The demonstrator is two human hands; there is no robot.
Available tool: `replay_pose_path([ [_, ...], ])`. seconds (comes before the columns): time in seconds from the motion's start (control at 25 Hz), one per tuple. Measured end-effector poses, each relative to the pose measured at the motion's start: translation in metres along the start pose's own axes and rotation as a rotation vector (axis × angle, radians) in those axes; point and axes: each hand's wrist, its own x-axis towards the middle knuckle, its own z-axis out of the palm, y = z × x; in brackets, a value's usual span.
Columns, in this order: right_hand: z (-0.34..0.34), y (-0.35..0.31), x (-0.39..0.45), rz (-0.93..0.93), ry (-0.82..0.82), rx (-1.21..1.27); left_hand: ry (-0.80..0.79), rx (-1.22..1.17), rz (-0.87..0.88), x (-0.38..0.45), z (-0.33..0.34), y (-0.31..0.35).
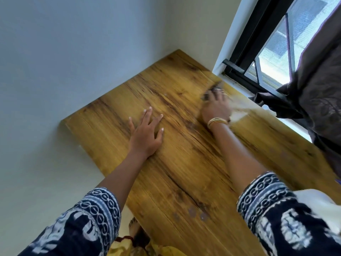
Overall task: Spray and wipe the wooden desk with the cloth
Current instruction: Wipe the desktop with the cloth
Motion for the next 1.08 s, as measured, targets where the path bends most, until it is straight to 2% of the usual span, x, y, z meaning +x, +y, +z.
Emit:
replay_pose_path([
  [0.12,0.012,-0.066,-0.029,-0.507,-0.093,-0.035,0.009,0.000,-0.006,0.000,0.000,0.001],
  [0.2,0.014,-0.083,-0.033,-0.776,-0.166,-0.043,0.014,0.003,-0.016,0.000,-0.001,0.002],
  [0.24,0.013,-0.080,-0.025,-0.836,-0.167,-0.044,0.016,0.002,-0.019,0.000,-0.001,0.002],
  [0.28,0.010,-0.070,-0.011,-0.823,-0.145,-0.052,0.017,-0.005,-0.020,-0.001,-0.002,0.003],
  [0.36,0.007,-0.040,0.020,-0.595,-0.080,-0.115,0.010,-0.025,-0.019,-0.001,-0.003,0.002],
  [0.48,0.003,0.011,0.047,-0.019,-0.026,-0.013,-0.005,-0.033,-0.028,-0.001,-0.003,0.003],
  [0.52,0.005,0.017,0.049,0.117,-0.021,0.008,-0.011,-0.029,-0.030,-0.001,-0.003,0.003],
  [0.6,0.010,0.009,0.052,0.288,-0.024,-0.015,-0.010,-0.024,-0.030,-0.001,-0.003,0.003],
  [0.68,0.007,-0.016,0.051,0.337,-0.032,-0.034,-0.014,-0.032,-0.023,-0.002,-0.002,0.003],
  [0.72,0.007,-0.032,0.048,0.263,-0.021,-0.031,-0.015,-0.031,-0.019,-0.002,-0.002,0.003],
  [0.8,0.011,-0.067,0.035,-0.043,-0.004,-0.004,-0.011,-0.024,-0.015,-0.001,-0.002,0.003],
  [0.88,0.020,-0.099,0.012,-0.356,-0.052,0.025,-0.001,-0.024,-0.021,-0.001,-0.002,0.004],
  [0.96,0.024,-0.109,0.003,-0.593,-0.101,0.027,0.003,-0.014,-0.023,-0.001,-0.003,0.004],
  [1.04,0.017,-0.089,0.019,-0.708,-0.150,0.109,-0.008,-0.025,-0.020,-0.001,-0.004,0.003],
  [1.08,0.013,-0.072,0.028,-0.677,-0.153,0.149,-0.014,-0.045,-0.012,-0.001,-0.005,0.003],
])
